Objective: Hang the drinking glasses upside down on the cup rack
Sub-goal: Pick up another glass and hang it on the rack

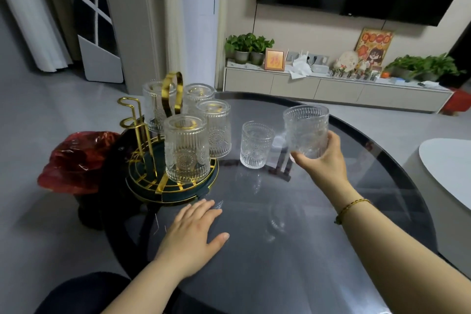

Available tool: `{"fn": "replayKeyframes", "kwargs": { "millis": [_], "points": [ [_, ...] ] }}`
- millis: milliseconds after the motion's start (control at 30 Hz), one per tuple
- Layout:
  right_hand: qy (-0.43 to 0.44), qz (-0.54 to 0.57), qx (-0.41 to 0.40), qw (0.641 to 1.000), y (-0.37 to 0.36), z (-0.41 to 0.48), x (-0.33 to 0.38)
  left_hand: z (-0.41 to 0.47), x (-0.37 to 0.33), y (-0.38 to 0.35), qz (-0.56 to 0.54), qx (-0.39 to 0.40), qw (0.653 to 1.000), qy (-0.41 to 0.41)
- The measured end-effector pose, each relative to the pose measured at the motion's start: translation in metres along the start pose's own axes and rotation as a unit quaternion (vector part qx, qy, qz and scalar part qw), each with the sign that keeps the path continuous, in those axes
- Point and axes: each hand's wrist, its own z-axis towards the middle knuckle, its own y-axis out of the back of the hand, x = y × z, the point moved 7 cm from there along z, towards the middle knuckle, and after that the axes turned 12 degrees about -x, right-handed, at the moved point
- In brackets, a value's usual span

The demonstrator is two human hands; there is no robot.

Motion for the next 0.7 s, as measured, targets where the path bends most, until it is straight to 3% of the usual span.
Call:
{"fn": "replayKeyframes", "kwargs": {
  "millis": [167, 300, 433, 533, 700],
  "points": [
    [0.105, -0.005, 0.065, 0.992, 0.018, 0.001, 0.082, -0.006, 0.002, 0.017, -0.039, -0.055, 0.998, 0.004],
    [0.180, -0.026, 0.146, 0.972, 0.010, -0.011, 0.147, -0.018, 0.015, 0.053, -0.078, -0.175, 0.981, -0.009],
    [0.248, -0.049, 0.177, 0.951, -0.014, -0.026, 0.204, -0.022, 0.060, 0.076, -0.068, -0.258, 0.961, 0.073],
    [0.284, -0.070, 0.213, 0.932, -0.048, -0.038, 0.240, -0.019, 0.097, 0.071, -0.040, -0.216, 0.965, 0.145],
    [0.300, -0.078, 0.269, 0.912, -0.104, -0.047, 0.284, -0.014, 0.113, 0.055, -0.017, -0.157, 0.980, 0.119]
  ]
}}
